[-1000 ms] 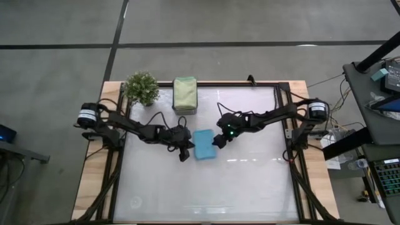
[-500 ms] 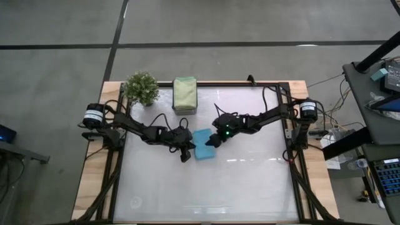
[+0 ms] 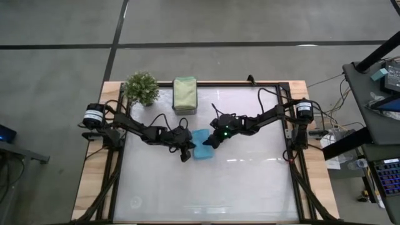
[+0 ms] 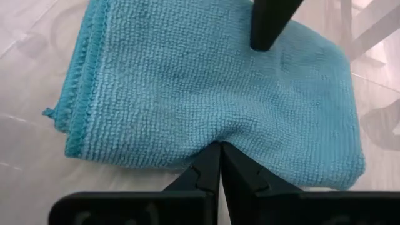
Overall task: Fold microfiber towels
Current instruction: Put the blue folded towel into the bin, then return to Home Position
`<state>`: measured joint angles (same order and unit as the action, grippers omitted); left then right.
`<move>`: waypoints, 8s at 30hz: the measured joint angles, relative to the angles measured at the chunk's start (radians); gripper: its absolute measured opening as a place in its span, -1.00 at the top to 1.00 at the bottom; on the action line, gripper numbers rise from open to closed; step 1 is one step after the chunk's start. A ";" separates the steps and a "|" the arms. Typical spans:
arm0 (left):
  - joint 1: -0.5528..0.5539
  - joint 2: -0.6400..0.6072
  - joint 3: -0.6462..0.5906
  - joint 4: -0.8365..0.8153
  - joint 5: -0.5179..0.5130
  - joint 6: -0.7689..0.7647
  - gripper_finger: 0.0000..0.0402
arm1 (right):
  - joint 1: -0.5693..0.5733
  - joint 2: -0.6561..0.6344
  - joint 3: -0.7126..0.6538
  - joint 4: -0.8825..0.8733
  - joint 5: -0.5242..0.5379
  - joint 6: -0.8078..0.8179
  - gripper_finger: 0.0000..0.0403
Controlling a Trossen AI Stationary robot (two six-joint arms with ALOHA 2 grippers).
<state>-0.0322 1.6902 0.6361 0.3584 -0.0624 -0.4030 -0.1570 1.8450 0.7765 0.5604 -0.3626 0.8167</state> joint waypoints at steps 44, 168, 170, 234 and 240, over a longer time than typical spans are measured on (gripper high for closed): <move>0.281 -0.810 0.001 -0.279 -0.253 0.766 1.00 | -0.288 -0.022 0.614 -0.242 -0.109 -0.294 0.94; 0.529 -0.177 0.005 -0.093 -0.043 0.587 1.00 | -0.439 0.465 1.020 -0.393 -0.112 -1.202 0.96; 0.529 -0.182 0.005 -0.095 -0.043 0.576 1.00 | -0.439 0.465 1.020 -0.398 -0.111 -1.202 0.96; 0.176 -1.085 -0.148 -0.318 -0.042 0.645 1.00 | -0.130 -0.764 -0.122 -0.151 0.014 -1.179 0.96; 0.176 -1.210 -0.211 -0.323 -0.043 0.645 1.00 | -0.131 -0.957 -0.276 -0.150 0.015 -1.167 0.96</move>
<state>0.1440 0.4800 0.4250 0.0351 -0.1051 0.2424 -0.2878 0.8879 0.5006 0.4103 -0.3473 -0.3500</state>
